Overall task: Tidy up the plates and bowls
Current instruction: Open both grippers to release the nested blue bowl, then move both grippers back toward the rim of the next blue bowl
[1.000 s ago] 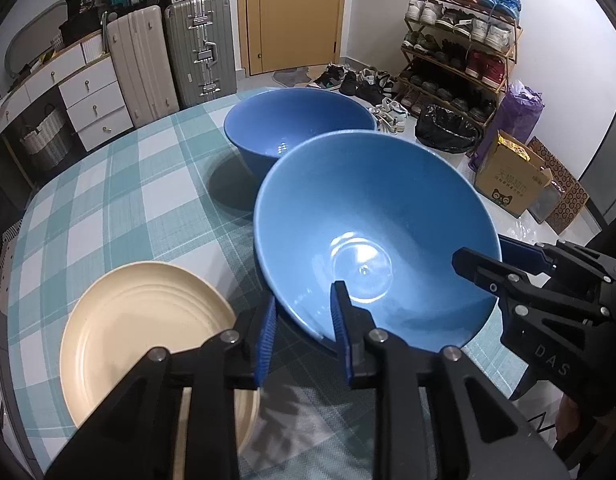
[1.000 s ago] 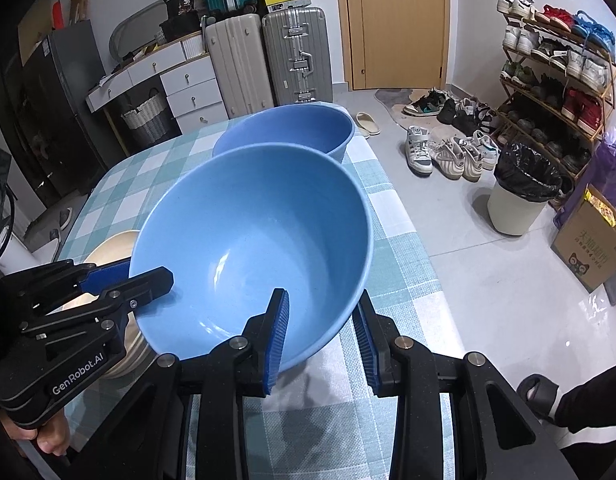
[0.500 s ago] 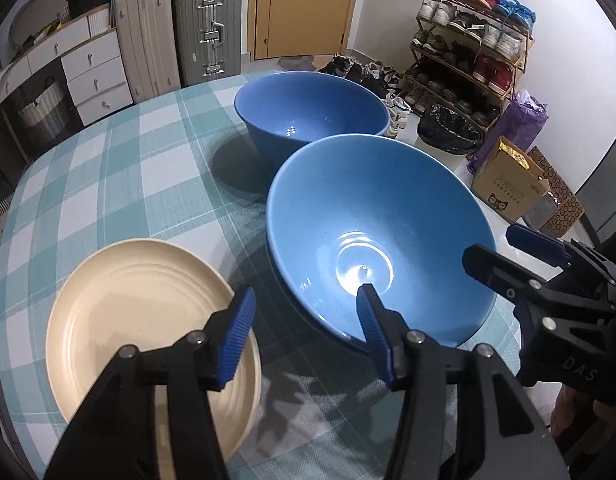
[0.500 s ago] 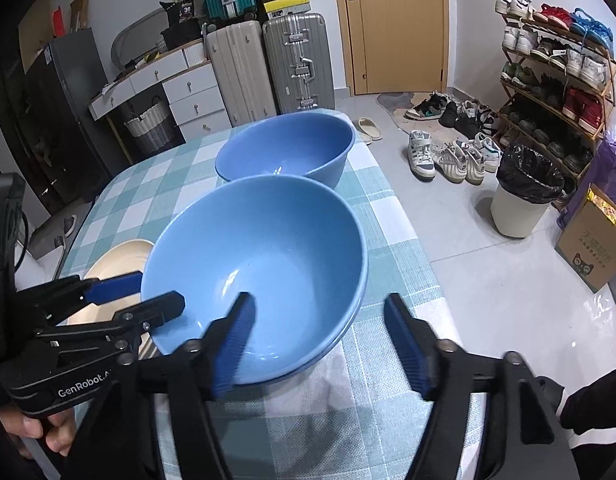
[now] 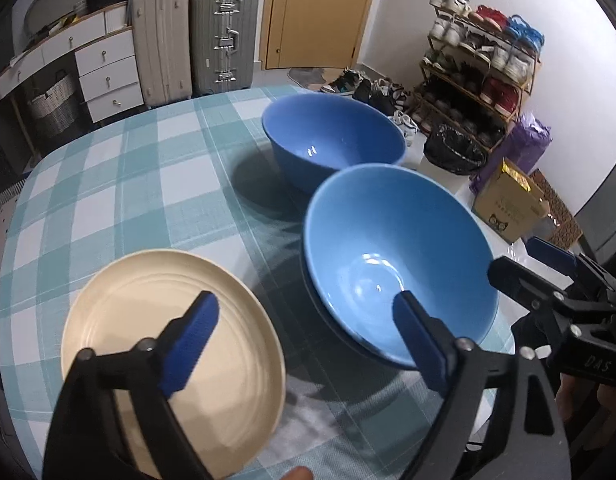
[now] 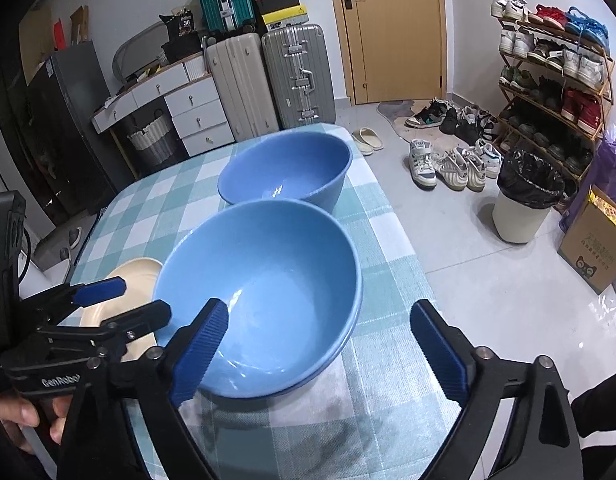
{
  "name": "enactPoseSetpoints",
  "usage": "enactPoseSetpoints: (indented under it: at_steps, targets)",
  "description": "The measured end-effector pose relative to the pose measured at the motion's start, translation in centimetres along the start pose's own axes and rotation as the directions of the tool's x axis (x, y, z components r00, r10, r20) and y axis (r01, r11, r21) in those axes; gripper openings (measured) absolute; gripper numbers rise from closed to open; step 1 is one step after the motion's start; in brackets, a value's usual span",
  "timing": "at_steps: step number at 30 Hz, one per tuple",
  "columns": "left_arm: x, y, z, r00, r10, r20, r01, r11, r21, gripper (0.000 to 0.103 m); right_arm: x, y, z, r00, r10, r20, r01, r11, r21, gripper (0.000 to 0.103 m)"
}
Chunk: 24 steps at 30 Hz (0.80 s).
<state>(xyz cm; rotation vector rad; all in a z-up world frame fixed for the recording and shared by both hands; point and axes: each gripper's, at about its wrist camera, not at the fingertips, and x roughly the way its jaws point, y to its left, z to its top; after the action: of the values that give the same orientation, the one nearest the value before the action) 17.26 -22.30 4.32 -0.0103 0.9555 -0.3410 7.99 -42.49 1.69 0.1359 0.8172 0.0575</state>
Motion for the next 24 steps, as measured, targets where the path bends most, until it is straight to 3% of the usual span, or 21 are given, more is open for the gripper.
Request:
enactPoseSetpoints:
  at_steps: [3,24]
  targets:
    - [-0.5,0.5,0.6,0.999,0.021,0.027,-0.021,1.0,-0.001,0.103,-0.4,-0.1,0.7,1.0,0.001,0.01,-0.001,1.0,-0.004,0.1]
    - [1.5,2.5,5.3,0.999,0.024,0.027,-0.022,0.998,-0.052,0.103,1.0,-2.0,6.0,1.0,-0.011,0.016,0.011,1.0,-0.012,0.102]
